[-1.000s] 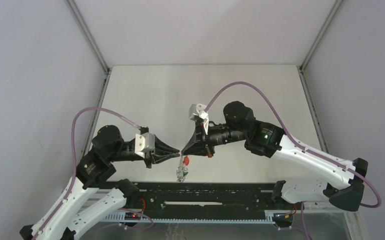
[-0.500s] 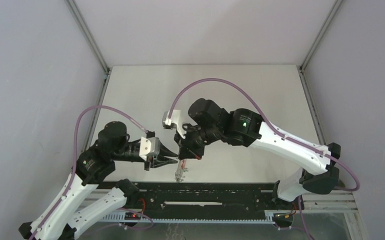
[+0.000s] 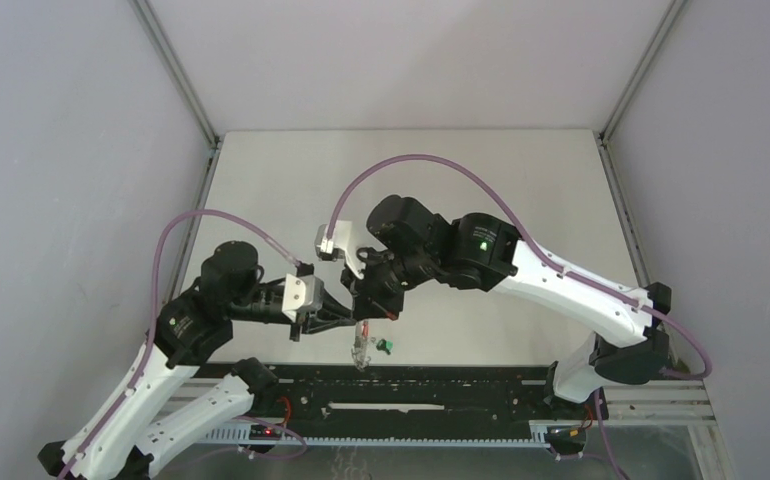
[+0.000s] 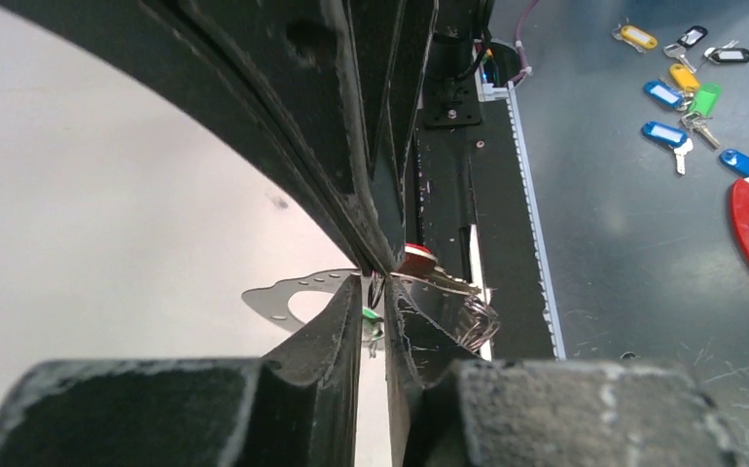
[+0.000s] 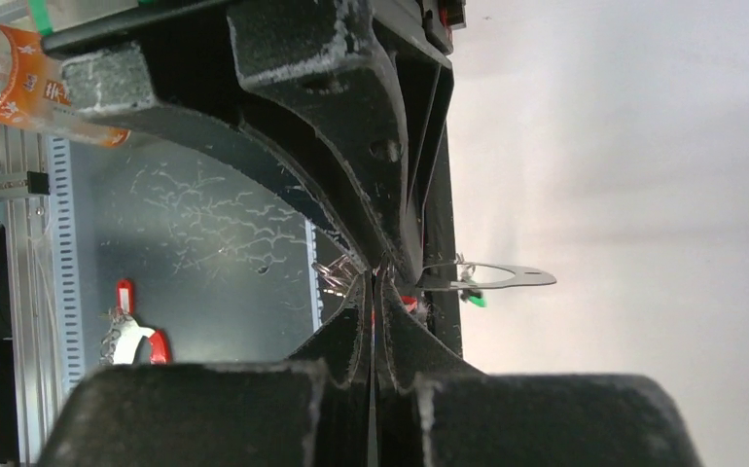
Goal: Put the keys on the keyring
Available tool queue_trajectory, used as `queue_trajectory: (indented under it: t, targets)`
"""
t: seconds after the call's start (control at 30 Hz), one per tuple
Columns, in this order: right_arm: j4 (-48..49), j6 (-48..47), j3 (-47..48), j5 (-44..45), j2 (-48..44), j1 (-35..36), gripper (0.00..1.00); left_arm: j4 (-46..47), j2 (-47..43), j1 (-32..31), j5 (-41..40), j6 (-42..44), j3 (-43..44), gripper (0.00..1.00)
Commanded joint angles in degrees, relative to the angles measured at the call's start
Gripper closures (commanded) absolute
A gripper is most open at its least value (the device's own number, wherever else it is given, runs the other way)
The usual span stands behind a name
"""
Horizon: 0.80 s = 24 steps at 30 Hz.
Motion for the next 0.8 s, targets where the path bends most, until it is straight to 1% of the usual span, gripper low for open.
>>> queue_trajectory:
  t: [0.0,0.07,0.1,0.23,0.37,0.47,0.5,0.57,0.6,0.67,0.77]
  targets:
    - [-0.4,-1.0,3.3,-0.7,1.1,1.1,1.0,2.6,0.6,-0.2,2.5,-1.6,3.3,0.8]
    - [-0.5,-1.0,3.4,-0.3,1.2,1.1,1.0,1.7,0.7,-0.2,3.2,-1.3,3.4,0.8]
    - [-0.5,-0.9,3.3,-0.4,1.2,1.0,1.0,1.4,0.7,-0.2,3.3,-0.9,3.5,0.82]
    - [-0.5,-0.8,3.5,-0.9,1.4,1.1,1.0,0.5,0.8,-0.2,2.8,0.6,3.5,0.99]
    - [0.5,-0.4,3.2,-1.6,0.8,0.8,1.0,-2.7,0.9,-0.2,4.0,4.3,3.7,1.0]
    - [1.9,0.3,3.0,-2.2,-0.4,0.3,0.99,-3.4,0.9,-0.2,4.5,4.9,3.8,1.0]
    - [2.9,0.6,2.2,-3.3,-1.2,-0.1,0.96,-3.5,0.9,-0.2,4.8,4.9,3.8,1.0]
    - [6.5,1.8,-0.9,-5.7,-3.9,-1.2,0.84,-2.4,0.7,-0.2,5.1,4.0,3.9,1.0]
    - [9.1,2.3,-3.1,-6.7,-5.8,-1.8,0.8,-0.7,0.3,-0.2,4.7,2.2,3.7,1.0]
    - [15.7,3.5,-9.3,-7.4,-10.5,-2.9,0.65,5.2,-1.0,0.2,3.8,-2.6,2.4,1.0]
    - [25.9,5.9,-18.6,-8.4,-17.6,-4.8,0.52,16.4,-3.6,0.8,3.0,-12.1,-0.3,1.0]
